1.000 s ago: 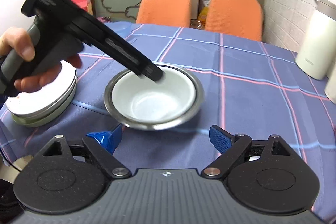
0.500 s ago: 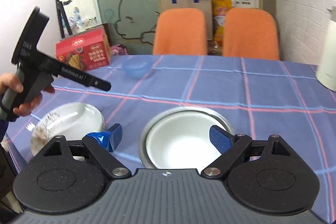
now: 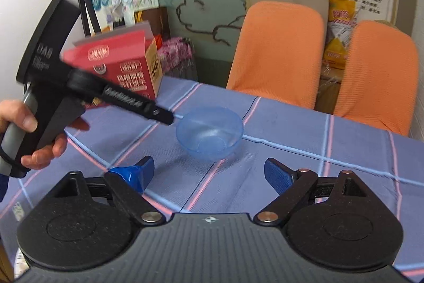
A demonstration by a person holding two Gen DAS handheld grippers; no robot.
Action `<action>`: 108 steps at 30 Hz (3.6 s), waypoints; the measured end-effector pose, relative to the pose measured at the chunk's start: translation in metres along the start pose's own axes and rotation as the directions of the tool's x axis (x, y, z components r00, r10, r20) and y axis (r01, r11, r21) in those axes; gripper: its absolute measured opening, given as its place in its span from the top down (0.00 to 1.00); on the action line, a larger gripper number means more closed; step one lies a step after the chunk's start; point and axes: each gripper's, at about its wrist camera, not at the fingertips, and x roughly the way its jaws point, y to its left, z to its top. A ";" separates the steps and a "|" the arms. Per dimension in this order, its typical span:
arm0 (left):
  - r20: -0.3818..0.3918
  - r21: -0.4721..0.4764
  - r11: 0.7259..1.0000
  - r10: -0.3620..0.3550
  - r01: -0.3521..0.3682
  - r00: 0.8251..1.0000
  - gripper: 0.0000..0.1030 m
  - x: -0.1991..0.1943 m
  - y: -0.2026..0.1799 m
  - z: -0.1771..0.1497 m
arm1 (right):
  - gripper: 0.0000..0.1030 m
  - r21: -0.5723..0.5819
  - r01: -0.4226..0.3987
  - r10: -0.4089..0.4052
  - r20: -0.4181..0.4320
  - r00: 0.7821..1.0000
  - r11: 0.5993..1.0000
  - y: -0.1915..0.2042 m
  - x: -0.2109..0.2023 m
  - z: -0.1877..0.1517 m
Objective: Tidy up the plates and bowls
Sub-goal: 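Move the left tool to the clear blue bowl and grasp its rim, then lower the blue bowl into the white bowl and open the left tool, then grasp the rim of the nested bowl stack with the left tool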
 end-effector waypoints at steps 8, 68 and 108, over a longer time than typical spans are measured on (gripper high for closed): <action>-0.031 0.007 1.000 -0.027 0.028 0.999 0.26 0.056 -0.007 0.021 | 0.25 -0.024 -0.022 0.020 -0.112 0.993 0.999 -0.004 0.054 0.002; -0.139 0.381 0.863 -0.300 0.331 0.944 0.53 -0.068 -0.276 -0.178 | 0.26 -0.006 0.254 -0.253 0.051 0.966 0.967 -0.027 -0.170 -0.149; 0.155 0.132 0.986 -0.118 0.098 0.981 0.16 -0.122 -0.219 -0.201 | 0.26 0.609 0.145 -0.334 0.209 0.919 0.780 -0.066 -0.202 -0.219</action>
